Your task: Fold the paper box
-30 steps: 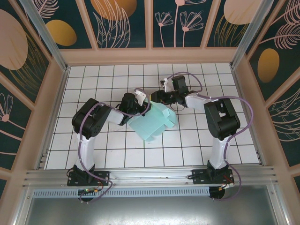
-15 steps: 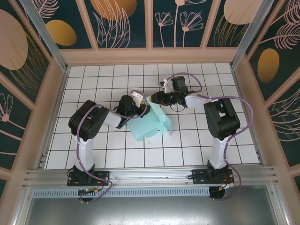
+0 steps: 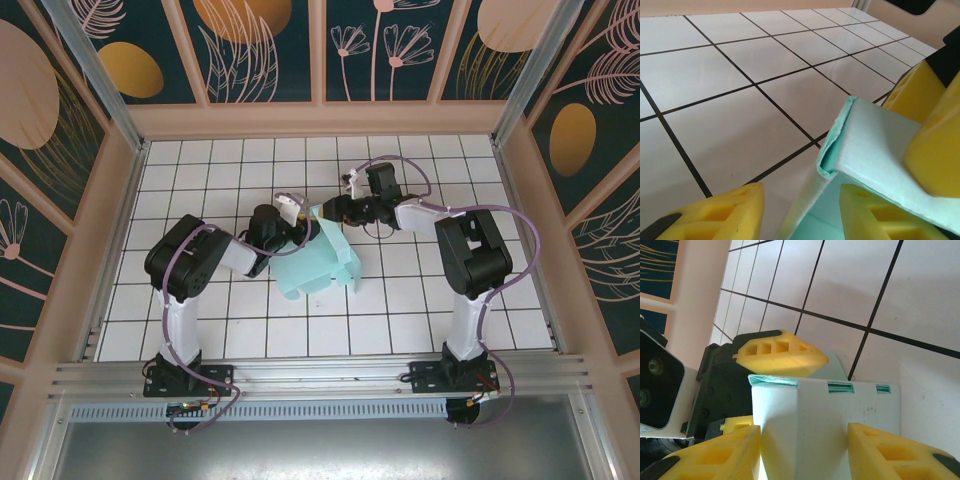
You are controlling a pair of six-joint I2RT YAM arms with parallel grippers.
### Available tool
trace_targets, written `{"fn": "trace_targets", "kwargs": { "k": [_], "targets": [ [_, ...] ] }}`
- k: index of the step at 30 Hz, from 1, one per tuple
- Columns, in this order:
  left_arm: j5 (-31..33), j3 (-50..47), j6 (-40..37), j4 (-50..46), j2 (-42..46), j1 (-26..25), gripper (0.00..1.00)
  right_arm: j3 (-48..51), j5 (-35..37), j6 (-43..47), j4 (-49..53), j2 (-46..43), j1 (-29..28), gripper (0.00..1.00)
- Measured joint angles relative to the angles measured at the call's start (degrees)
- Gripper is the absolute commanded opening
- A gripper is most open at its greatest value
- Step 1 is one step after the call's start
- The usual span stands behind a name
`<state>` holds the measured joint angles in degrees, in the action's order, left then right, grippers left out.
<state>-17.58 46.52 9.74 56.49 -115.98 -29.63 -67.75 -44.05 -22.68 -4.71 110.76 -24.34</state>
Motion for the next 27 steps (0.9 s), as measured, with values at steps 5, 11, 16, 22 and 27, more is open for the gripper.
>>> {"fn": "trace_targets", "kwargs": {
  "k": [5,11,16,22,27],
  "targets": [
    [-1.29,2.84,0.63,-1.99,-1.62,-0.02,0.28,0.04,0.00,-0.22,-0.87,0.00,0.15,0.47],
    [-3.10,3.76,0.46,-2.82,-2.32,0.07,0.04,0.39,0.39,-0.28,-2.84,0.00,0.61,0.47],
    [-3.39,3.74,0.39,-2.56,-2.49,0.04,0.00,0.42,0.22,-0.50,-3.02,-0.02,0.79,0.49],
    [-3.69,3.61,1.03,-2.08,-2.60,0.04,0.00,0.46,0.28,-1.14,-3.02,-0.09,0.79,0.54],
    [-4.92,3.32,2.21,-0.98,-2.91,-0.20,0.00,3.17,2.05,-1.84,-3.08,-2.84,1.01,0.60]
  ]
}}
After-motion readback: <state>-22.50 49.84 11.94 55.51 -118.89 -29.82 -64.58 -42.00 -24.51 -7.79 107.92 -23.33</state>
